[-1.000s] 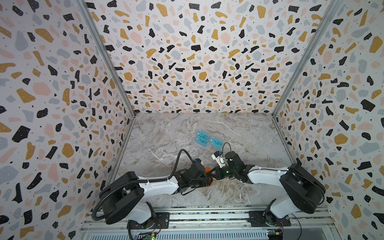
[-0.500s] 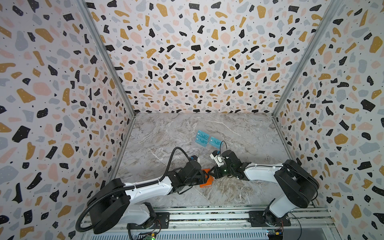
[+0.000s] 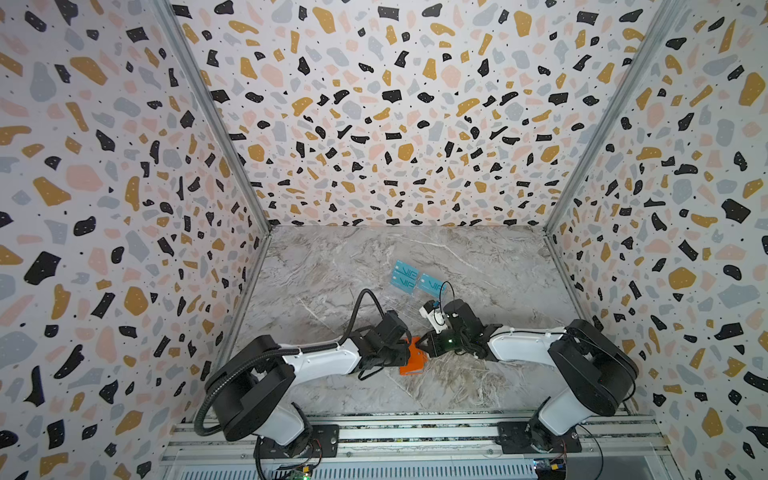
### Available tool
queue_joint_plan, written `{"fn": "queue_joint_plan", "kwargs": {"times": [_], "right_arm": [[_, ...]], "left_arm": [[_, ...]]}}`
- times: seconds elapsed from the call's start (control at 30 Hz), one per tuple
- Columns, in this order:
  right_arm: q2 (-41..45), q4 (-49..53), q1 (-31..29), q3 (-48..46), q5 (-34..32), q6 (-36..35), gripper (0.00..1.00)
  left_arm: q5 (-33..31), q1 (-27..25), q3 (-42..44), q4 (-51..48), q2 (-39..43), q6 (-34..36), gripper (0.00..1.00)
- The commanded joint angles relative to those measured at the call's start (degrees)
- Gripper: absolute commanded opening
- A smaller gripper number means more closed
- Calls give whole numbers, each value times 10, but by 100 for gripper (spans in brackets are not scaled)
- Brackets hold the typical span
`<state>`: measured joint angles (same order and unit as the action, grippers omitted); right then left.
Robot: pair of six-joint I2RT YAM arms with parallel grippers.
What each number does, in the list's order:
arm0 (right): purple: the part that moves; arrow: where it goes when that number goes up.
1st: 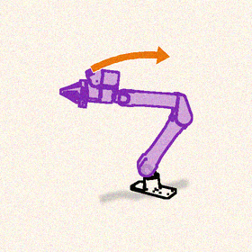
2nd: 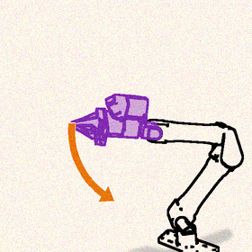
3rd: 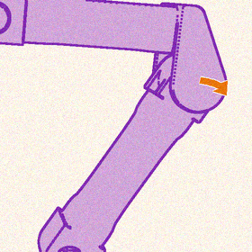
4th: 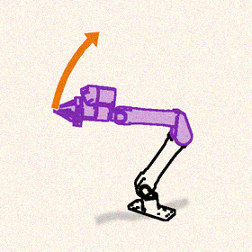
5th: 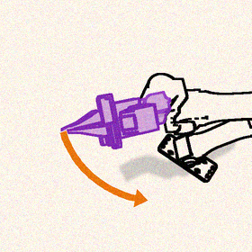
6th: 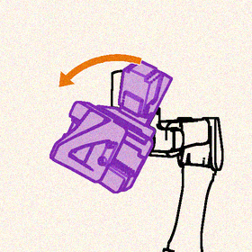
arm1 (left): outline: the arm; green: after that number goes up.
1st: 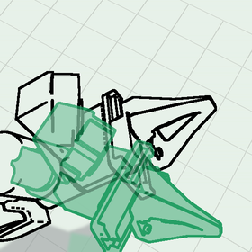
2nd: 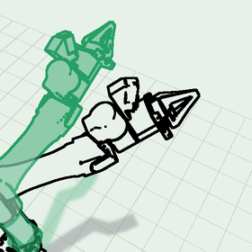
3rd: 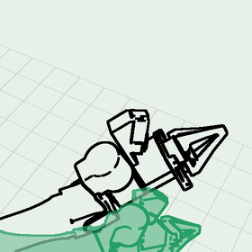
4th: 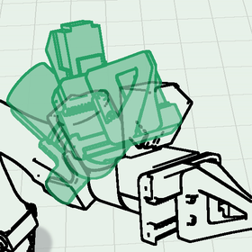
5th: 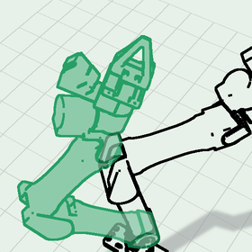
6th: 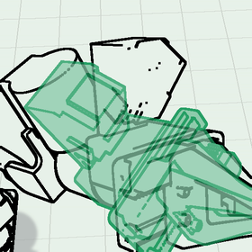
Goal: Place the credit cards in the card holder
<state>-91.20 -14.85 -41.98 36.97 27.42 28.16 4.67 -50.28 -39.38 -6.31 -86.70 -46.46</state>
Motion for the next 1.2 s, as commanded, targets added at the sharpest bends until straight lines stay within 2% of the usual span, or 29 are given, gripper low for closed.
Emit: {"fn": "queue_joint_plan", "kwargs": {"times": [0.0,0.2,0.33,0.4,0.57,0.73,0.87,1.17], "right_arm": [[22,22,-4,19,-6,-3,9],[82,102,-16,32,-63,-1,21],[116,164,-38,26,-136,-1,33],[125,185,-44,15,-152,-1,35],[157,188,-44,-40,-176,-6,36],[157,188,-45,-56,-191,-25,35],[138,178,-60,-48,-183,-43,35],[85,162,-94,-19,-212,-51,38]], "left_arm": [[-12,-10,-25,-43,-21,27,44],[-53,-21,-40,-92,-50,32,44],[-48,-23,-27,-83,-49,26,44],[-43,-23,-20,-75,-45,23,44],[-35,-24,-20,-71,-44,21,44],[-34,-24,-20,-73,-38,20,44],[-31,-24,-20,-71,-41,17,44],[-29,-24,-16,-70,-37,11,44]]}}
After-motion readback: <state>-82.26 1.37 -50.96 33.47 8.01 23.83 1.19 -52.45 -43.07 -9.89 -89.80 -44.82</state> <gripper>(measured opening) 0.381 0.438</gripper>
